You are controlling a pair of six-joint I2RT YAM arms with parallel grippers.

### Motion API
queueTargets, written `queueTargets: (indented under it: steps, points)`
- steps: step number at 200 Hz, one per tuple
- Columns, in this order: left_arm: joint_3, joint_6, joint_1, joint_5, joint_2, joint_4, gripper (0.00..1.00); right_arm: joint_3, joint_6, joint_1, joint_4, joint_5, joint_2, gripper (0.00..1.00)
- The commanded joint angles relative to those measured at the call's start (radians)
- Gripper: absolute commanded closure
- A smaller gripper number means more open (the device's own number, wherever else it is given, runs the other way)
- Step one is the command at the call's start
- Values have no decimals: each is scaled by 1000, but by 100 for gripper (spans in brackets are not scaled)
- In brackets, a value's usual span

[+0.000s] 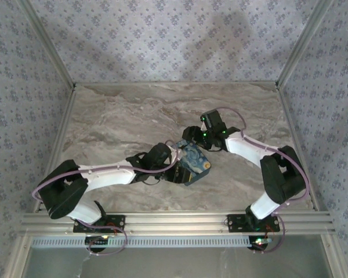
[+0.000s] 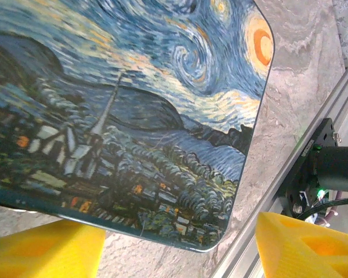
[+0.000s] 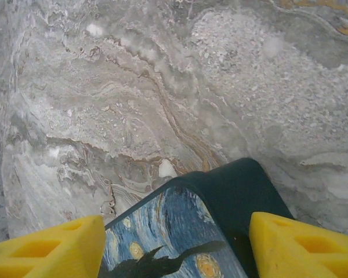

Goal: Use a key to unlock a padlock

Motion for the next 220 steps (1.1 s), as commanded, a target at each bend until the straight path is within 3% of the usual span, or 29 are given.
queueTargets:
  steps: [1,56,92,151,189,220]
  points:
    - [31,-9,-14,-63,2,10,29,41,-62,-16,-112,21,-26,25]
    - [-3,56,0,-214,-200,-162,22,-79,-62,-65,-244,94,-267,21]
    - [54,115,135,-165,-252,-253,20,-226,26,-48,-290,114,-457,22]
    - [274,226,307,-2,6,-278,19,-443,239,40,-273,160,-709,26]
    - [424,260,321,94,195,-305,25,-508,324,116,-123,161,-677,29]
    - [431,252,321,134,219,-298,30,-516,350,144,-25,170,-616,31]
